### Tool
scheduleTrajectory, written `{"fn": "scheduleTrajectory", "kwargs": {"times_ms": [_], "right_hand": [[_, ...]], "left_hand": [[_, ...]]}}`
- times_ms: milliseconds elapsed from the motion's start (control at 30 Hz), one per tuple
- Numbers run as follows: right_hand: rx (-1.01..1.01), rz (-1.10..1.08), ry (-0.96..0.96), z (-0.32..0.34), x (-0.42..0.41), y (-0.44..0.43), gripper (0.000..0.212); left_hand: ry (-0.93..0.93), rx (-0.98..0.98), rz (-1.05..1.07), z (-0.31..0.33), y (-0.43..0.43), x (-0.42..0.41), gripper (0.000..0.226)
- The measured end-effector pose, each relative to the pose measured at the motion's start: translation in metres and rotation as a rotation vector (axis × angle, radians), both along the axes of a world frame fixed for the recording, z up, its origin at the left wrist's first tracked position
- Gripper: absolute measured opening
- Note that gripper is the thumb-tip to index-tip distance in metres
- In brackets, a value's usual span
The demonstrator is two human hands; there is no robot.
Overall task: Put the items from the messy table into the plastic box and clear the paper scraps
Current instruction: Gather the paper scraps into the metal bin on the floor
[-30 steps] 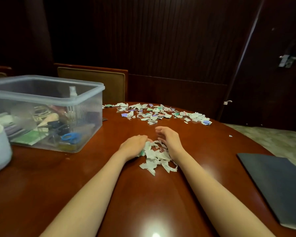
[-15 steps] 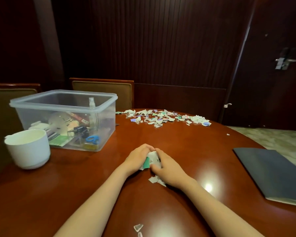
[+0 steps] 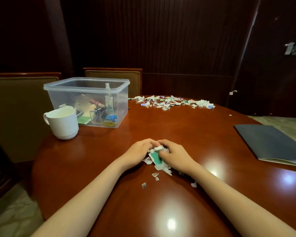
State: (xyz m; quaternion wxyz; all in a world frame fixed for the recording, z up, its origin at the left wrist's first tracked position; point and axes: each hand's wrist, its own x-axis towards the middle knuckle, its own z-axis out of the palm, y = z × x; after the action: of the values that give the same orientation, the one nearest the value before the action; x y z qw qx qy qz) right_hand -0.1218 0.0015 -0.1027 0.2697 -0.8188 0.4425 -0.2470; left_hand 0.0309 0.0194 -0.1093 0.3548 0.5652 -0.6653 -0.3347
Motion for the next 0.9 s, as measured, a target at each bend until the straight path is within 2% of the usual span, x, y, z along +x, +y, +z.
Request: {"fn": "scheduleTrajectory", "kwargs": {"times_ms": [133, 233, 267, 333, 433, 500, 567, 600, 667, 733, 833, 900], "right_hand": [[0.118, -0.007, -0.085, 0.01, 0.0, 0.018, 0.05], [0.18, -0.077, -0.222, 0.022, -0.008, 0.028, 0.045], [0.185, -0.117, -0.227, 0.024, -0.013, 0.032, 0.042], [0.158, -0.215, -0.126, 0.019, -0.024, 0.037, 0.039], [0.063, -0.269, 0.0, 0.006, -0.029, 0.048, 0.035], [0.048, -0.243, 0.148, 0.002, -0.021, 0.056, 0.035], [0.041, -0.165, 0.23, 0.003, -0.007, 0.06, 0.043], [0.052, -0.123, 0.187, 0.005, 0.001, 0.062, 0.045], [0.133, -0.084, -0.024, 0.007, 0.012, 0.063, 0.046], [0.134, -0.128, -0.206, 0.011, 0.014, 0.058, 0.043], [0.013, -0.227, -0.188, 0.018, 0.006, 0.035, 0.04], [0.06, -0.213, -0.065, 0.019, 0.0, 0.021, 0.044]], "left_hand": [[0.095, 0.026, -0.043, 0.005, 0.031, 0.003, 0.033], [0.207, 0.105, -0.06, 0.009, 0.049, 0.006, 0.022], [0.198, 0.128, -0.071, 0.009, 0.054, 0.008, 0.028], [0.118, 0.17, -0.109, 0.008, 0.062, 0.012, 0.065], [-0.113, 0.178, -0.154, 0.009, 0.076, 0.007, 0.102], [-0.346, 0.109, -0.155, 0.004, 0.078, 0.0, 0.113], [-0.463, 0.055, -0.134, 0.002, 0.075, -0.007, 0.118], [-0.453, 0.047, -0.13, 0.001, 0.073, -0.009, 0.121], [-0.382, 0.047, -0.12, -0.002, 0.07, -0.009, 0.128], [-0.299, 0.029, -0.08, -0.004, 0.071, -0.006, 0.131], [-0.266, -0.001, -0.013, -0.005, 0.075, -0.006, 0.13], [-0.281, -0.008, 0.019, -0.004, 0.077, -0.008, 0.13]]}}
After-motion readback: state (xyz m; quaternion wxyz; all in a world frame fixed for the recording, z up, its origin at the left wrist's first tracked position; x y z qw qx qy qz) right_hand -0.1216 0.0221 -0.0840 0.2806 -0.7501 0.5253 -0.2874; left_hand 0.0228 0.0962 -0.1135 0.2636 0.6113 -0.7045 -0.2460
